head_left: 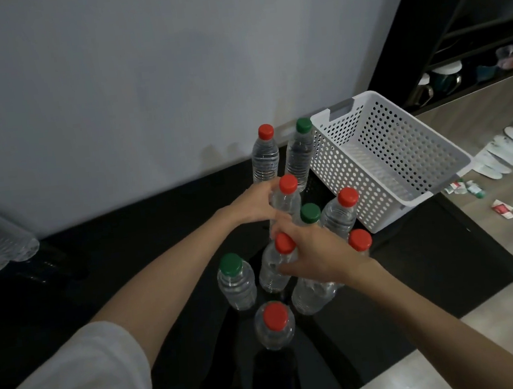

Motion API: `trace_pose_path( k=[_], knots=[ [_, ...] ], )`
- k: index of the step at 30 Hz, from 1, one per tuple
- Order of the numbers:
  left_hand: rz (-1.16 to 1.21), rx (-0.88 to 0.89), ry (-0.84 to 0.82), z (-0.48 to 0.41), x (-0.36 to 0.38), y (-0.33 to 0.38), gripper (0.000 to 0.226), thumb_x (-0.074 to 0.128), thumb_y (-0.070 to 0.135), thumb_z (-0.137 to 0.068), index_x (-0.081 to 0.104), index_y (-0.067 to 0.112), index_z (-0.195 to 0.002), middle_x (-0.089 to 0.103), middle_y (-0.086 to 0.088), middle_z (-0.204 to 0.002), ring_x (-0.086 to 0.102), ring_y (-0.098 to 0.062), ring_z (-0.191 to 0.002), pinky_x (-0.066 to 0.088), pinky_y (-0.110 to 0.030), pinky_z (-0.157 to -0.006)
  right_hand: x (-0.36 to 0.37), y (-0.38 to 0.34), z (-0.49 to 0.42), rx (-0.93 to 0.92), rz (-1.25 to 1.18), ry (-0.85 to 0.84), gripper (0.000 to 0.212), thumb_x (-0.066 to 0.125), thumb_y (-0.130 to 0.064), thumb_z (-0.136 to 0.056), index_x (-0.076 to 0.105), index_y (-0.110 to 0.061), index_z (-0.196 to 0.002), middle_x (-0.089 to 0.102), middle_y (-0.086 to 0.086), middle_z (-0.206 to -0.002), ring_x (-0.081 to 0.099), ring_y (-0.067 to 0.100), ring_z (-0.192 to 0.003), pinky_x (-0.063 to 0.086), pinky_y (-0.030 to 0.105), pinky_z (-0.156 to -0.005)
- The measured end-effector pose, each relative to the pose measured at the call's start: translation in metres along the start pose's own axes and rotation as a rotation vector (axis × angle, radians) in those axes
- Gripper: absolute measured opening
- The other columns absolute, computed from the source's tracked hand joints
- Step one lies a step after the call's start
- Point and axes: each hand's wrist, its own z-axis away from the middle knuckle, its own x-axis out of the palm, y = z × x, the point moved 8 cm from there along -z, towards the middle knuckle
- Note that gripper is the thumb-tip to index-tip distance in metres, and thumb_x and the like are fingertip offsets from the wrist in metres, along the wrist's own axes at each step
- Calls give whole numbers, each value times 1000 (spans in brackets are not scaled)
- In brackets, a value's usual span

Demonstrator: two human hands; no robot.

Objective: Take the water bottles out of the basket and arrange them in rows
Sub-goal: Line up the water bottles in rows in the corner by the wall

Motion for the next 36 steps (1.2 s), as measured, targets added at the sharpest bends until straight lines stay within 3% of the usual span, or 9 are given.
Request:
trace_pose_path(
  k=[3,6,12,18,23,27,31,32,36],
  knots=[
    [-72,2,62,2,-6,-7,59,87,29,-66,59,25,-118,68,6,-114,63,-11,-106,50,-29,-94,5,-3,-2,16,12,-15,41,71,-44,-73,45,-37,-104,59,-10,-99,60,18,-88,51,41,-77],
    [-43,-12,166,9,-16,-17,56,87,31,-65,62,22,-114,71,6,-107,67,-9,-99,54,-36,-92,4,-8,-6,16,64,5,40,71,-43,-71,47,-35,-101,61,-9,-96,61,19,-89,52,42,-77],
    [-29,-57,330,33,-39,-29,43,87,32,-65,67,27,-102,69,15,-100,63,1,-95,52,-32,-91,3,-19,-15,2,166,-32,47,80,-33,-67,49,-23,-101,55,-6,-82,54,18,-77,45,33,-65],
    [-12,-114,538,74,-81,-41,47,86,30,-66,68,18,-107,70,8,-101,62,-2,-93,46,-18,-79,-1,-29,-27,11,177,7,38,66,-29,-79,45,-16,-109,62,10,-84,62,32,-75,52,42,-68],
    [-40,-139,696,133,-123,-46,47,84,28,-71,66,16,-112,71,4,-106,65,-7,-97,51,-26,-87,-8,-35,-42,22,121,31,29,67,-28,-82,48,-13,-98,62,7,-80,63,28,-72,54,43,-71],
    [-47,-198,812,195,-152,-58,42,86,27,-69,65,22,-105,69,9,-100,65,-6,-94,51,-25,-85,-22,-58,-68,-32,124,26,33,75,-18,-74,48,-17,-93,56,0,-80,58,20,-72,45,26,-60],
    [-110,-276,869,255,-168,-84,47,87,31,-66,68,18,-107,72,6,-100,67,-7,-92,56,-31,-84,-36,-102,-105,-133,164,77,34,75,-19,-73,52,-13,-96,63,8,-83,60,28,-75,51,39,-68],
    [-129,-298,879,269,-171,-92,47,87,32,-66,69,18,-107,72,5,-99,67,-7,-90,56,-32,-84,-34,-115,-114,-163,173,72,35,76,-19,-72,52,-12,-97,62,8,-84,60,27,-76,50,37,-67],
    [-174,-354,898,322,-176,-119,45,87,32,-65,69,19,-104,72,6,-96,66,-7,-89,56,-34,-84,-11,-170,-144,-244,162,19,35,78,-21,-71,48,-15,-89,53,-2,-75,49,14,-66,31,21,-51]
  ],
)
